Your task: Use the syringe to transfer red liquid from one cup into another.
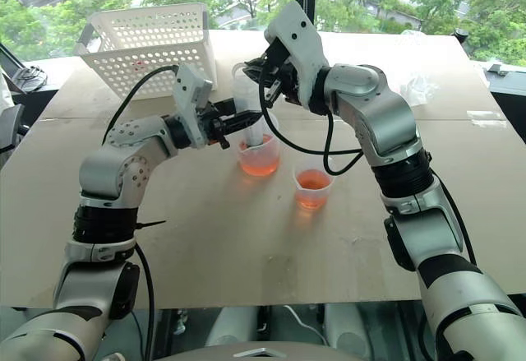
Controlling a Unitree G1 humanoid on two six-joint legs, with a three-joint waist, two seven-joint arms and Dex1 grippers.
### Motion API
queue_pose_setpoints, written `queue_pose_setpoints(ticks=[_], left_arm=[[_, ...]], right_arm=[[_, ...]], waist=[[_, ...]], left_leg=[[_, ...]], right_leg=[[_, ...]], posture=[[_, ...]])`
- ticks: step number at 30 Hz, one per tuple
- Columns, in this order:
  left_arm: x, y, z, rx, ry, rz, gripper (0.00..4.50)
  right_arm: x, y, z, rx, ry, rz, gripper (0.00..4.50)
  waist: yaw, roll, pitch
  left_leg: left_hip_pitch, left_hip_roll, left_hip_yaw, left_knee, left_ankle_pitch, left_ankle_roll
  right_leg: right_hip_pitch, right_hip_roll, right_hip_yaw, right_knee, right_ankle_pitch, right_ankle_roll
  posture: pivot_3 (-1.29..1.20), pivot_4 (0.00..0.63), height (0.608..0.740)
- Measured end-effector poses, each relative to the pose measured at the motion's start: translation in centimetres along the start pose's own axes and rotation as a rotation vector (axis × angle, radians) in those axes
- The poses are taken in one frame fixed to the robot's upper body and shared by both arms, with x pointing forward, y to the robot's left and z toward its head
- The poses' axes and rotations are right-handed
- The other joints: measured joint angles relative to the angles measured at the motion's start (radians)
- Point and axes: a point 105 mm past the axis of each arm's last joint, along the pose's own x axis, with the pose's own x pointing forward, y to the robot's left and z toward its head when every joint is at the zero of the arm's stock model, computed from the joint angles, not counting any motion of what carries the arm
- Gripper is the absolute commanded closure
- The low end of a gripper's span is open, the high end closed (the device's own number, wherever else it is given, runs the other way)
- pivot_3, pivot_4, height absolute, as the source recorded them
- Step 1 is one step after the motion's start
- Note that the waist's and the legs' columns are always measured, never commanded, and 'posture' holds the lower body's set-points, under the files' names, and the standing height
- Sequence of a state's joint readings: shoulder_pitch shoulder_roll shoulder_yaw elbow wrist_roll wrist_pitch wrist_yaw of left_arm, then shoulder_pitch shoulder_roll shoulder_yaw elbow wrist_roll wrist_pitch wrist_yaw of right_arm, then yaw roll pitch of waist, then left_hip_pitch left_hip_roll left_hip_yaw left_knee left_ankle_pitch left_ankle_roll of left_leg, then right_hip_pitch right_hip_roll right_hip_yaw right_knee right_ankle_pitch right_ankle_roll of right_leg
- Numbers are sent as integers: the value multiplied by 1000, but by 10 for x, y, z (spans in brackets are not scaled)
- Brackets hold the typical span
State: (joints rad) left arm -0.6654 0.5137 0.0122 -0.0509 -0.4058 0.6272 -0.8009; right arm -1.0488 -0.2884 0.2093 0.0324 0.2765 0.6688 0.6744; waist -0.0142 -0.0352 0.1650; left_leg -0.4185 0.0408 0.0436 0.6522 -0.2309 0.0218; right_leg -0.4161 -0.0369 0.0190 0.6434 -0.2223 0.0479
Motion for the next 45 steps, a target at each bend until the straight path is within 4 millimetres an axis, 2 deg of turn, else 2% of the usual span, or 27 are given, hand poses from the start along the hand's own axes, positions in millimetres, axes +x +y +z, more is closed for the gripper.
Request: queue_pose_setpoints(ticks=[17,35,38,40,42,43,44,45], left_arm=[[-2,1,4,-3,-6,9,3056],[-3,-1,-2,-12,1,6,3056],[-1,-4,-4,-16,4,-13,3056],[2,-7,-4,-24,0,-30,3056],[4,-9,-4,-31,-8,-40,3056],[4,-11,-3,-35,-15,-46,3056],[5,-12,-2,-42,-24,-54,3056],[6,-14,-2,-50,-27,-60,3056]], right_arm=[[2,-5,14,-34,-14,7,4487],[2,-7,15,-40,-18,5,4487],[-4,-7,16,-54,-20,36,3533],[-7,-10,16,-59,-19,30,2521],[-10,-14,17,-59,-22,19,1819],[-12,-16,18,-57,-27,12,1616],[-14,-17,19,-58,-33,8,1045],[-19,-17,21,-56,-48,10,838]], waist=[[0,0,0],[0,0,0],[1,0,0],[1,0,0],[1,0,0],[1,0,0],[0,0,0],[0,0,0]], left_leg=[[0,0,0,0,0,0],[0,0,0,0,0,0],[0,0,0,0,0,0],[0,0,0,0,0,0],[0,0,0,0,0,0],[0,0,0,0,0,0],[0,0,0,0,0,0],[0,0,0,-1,0,0]], right_leg=[[0,0,0,0,0,0],[0,0,0,0,0,0],[0,0,0,0,0,0],[0,0,0,0,0,0],[0,0,0,0,0,0],[0,0,0,0,0,0],[0,0,0,0,0,0],[0,0,0,0,0,0]], posture=[[0,150,740],[0,150,740],[0,150,740],[0,150,740],[0,150,740],[0,150,740],[0,150,740],[0,150,740]])
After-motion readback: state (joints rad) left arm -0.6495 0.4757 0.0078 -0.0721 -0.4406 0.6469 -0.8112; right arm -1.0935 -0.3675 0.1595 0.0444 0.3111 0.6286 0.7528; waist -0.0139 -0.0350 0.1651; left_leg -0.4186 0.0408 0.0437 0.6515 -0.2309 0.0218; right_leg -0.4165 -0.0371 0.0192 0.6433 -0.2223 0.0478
